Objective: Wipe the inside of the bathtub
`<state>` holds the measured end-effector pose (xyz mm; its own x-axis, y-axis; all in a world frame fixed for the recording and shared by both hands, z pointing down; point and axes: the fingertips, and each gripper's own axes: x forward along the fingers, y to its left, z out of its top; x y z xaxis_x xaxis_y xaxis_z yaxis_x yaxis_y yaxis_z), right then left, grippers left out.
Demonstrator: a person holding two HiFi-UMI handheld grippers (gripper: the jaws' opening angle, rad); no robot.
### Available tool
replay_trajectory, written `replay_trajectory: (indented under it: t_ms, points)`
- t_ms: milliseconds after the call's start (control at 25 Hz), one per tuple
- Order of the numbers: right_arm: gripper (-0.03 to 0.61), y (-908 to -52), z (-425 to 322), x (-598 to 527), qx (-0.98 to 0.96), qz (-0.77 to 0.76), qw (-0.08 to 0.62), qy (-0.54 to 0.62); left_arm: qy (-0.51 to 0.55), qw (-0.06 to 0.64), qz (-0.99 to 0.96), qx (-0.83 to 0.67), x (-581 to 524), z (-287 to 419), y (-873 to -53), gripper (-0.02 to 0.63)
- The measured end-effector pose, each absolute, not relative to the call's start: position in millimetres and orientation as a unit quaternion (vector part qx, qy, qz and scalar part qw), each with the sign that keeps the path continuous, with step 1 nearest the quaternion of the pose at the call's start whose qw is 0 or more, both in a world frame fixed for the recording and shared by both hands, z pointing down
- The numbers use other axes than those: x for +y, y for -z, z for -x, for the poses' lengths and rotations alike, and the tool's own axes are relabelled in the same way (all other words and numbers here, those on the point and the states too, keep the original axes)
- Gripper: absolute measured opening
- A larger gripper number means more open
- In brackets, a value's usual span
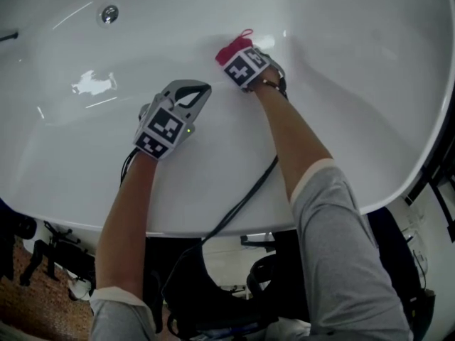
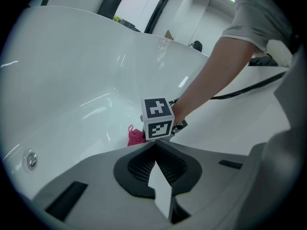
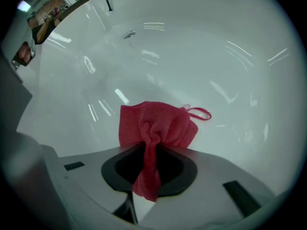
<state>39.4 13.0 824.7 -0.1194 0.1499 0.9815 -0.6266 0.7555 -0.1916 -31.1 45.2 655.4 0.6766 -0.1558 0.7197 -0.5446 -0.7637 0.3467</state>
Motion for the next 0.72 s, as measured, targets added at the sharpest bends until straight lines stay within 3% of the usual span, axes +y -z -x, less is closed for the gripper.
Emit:
replay_trajectory:
  t_ms: [360,720]
  points:
    - [0.069,-820,-127,-32,-0.577,-0.298,0.706,-0.281,-0.349,0.269,-0.876,-0.193,41,30,-646,0.003]
    - [0.069,-831,-119,60,-0.575,-0.038,0.752,-0.321,-0.338,0.272,-0.881,-0.190,46,20,-642,0.003]
